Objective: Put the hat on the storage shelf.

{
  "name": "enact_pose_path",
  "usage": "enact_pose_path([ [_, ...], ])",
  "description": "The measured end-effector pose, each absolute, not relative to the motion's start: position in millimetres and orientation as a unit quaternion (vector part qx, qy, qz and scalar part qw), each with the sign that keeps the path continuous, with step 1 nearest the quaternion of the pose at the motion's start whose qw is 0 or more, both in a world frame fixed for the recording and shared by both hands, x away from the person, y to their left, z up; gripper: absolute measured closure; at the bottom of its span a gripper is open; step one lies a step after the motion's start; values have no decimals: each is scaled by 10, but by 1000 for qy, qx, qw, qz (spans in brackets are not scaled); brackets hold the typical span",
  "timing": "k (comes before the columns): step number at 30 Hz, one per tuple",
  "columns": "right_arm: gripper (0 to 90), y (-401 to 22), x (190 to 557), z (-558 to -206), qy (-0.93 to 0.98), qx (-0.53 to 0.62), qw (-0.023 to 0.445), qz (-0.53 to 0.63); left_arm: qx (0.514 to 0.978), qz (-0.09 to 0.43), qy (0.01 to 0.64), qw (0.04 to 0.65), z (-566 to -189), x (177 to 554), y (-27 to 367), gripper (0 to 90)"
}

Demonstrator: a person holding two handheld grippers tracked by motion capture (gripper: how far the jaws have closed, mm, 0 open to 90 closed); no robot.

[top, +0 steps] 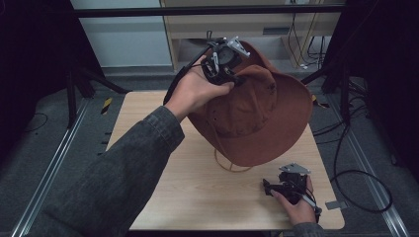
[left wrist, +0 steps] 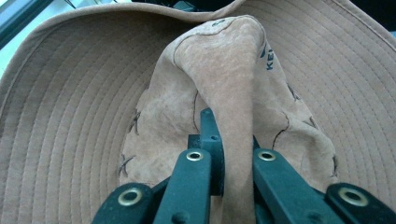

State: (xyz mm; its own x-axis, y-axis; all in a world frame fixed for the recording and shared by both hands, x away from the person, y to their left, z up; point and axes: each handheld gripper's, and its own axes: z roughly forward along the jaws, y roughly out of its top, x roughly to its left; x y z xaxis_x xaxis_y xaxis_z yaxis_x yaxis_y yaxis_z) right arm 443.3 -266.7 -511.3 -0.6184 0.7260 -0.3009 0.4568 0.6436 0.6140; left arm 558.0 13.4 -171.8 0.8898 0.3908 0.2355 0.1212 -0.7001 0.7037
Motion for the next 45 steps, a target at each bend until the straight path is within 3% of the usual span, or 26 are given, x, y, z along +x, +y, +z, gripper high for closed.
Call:
enact_pose_path([
  [45, 6, -2662, 4434, -5114, 864, 342, 272, 250, 920, 152, 151, 328, -2157, 5822, -162, 835],
])
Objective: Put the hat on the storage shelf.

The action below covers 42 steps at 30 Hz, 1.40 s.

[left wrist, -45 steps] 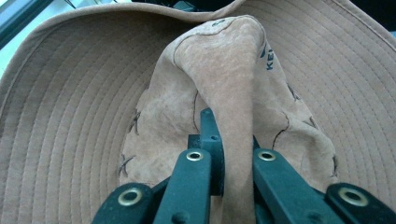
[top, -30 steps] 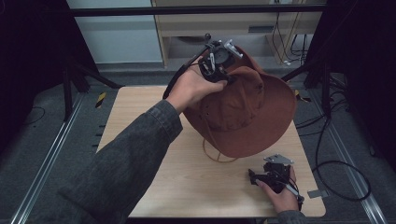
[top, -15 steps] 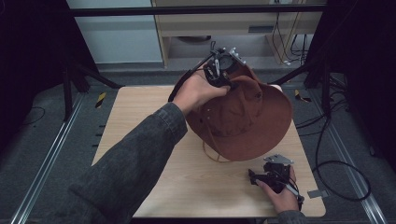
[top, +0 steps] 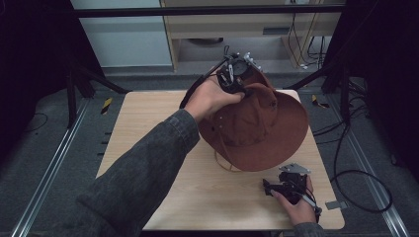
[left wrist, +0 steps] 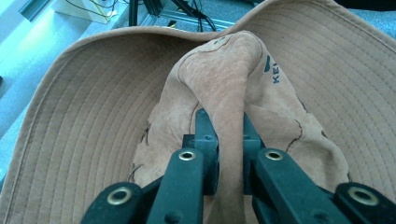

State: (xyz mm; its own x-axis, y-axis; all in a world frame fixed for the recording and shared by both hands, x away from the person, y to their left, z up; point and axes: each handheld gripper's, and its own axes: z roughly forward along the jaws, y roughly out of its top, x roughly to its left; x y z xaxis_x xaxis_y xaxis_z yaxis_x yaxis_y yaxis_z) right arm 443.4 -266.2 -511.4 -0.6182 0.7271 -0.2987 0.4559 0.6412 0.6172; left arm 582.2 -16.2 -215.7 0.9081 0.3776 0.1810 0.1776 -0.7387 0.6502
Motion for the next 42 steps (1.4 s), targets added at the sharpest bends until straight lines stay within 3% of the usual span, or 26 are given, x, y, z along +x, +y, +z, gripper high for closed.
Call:
enact_pose_path([
  [42, 6, -2662, 4433, -5114, 864, 342, 272, 249, 913, 173, 153, 336, -2184, 5788, -108, 697],
])
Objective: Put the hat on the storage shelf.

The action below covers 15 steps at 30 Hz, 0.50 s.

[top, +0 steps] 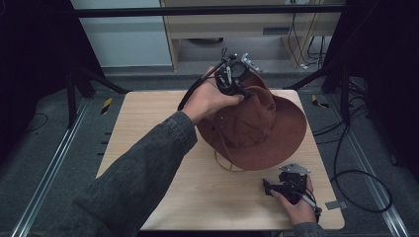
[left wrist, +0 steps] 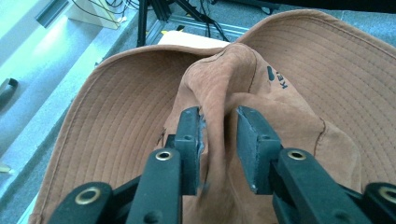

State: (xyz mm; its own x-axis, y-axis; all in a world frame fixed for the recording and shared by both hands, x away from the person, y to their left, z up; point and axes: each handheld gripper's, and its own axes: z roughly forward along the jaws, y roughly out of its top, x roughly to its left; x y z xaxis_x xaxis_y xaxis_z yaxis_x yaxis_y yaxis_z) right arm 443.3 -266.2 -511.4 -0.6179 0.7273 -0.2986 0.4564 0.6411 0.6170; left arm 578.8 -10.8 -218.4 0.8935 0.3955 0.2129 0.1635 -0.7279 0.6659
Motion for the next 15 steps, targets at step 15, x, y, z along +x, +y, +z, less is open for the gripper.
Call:
enact_pose_path([
  [15, 6, -2662, 4433, -5114, 864, 342, 271, 250, 903, 192, 151, 353, -2198, 5768, -96, 454],
])
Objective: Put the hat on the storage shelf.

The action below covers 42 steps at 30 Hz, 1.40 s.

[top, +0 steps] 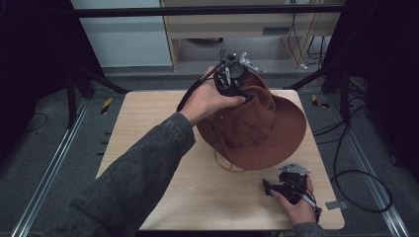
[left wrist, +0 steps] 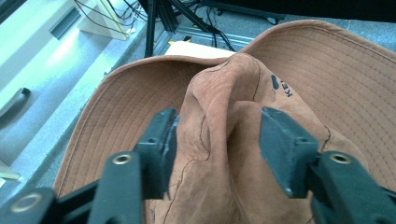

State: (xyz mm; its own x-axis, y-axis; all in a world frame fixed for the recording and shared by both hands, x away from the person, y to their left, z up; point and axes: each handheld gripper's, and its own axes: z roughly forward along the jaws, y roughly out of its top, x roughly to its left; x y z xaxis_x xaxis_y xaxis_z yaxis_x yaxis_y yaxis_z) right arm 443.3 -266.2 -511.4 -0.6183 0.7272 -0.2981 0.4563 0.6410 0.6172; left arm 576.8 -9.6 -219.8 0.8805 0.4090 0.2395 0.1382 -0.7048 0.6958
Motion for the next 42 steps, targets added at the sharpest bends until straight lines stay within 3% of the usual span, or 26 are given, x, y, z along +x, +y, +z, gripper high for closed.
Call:
enact_pose_path([
  [2, 6, -2662, 4433, -5114, 864, 342, 271, 250, 903, 193, 149, 353, -2201, 5760, -100, 437],
  [10, 5, -2662, 4433, -5114, 864, 342, 272, 249, 897, 200, 153, 363, -2220, 5745, -99, 181],
  [15, 6, -2661, 4433, -5114, 864, 343, 272, 250, 893, 205, 155, 369, -2216, 5719, -86, 115],
  [29, 6, -2661, 4433, -5114, 864, 343, 272, 249, 890, 196, 136, 388, -2131, 5414, 112, 44],
  [42, 5, -2672, 4445, -5108, 865, 337, 276, 248, 879, 205, 156, 402, -2077, 5198, 707, 42],
])
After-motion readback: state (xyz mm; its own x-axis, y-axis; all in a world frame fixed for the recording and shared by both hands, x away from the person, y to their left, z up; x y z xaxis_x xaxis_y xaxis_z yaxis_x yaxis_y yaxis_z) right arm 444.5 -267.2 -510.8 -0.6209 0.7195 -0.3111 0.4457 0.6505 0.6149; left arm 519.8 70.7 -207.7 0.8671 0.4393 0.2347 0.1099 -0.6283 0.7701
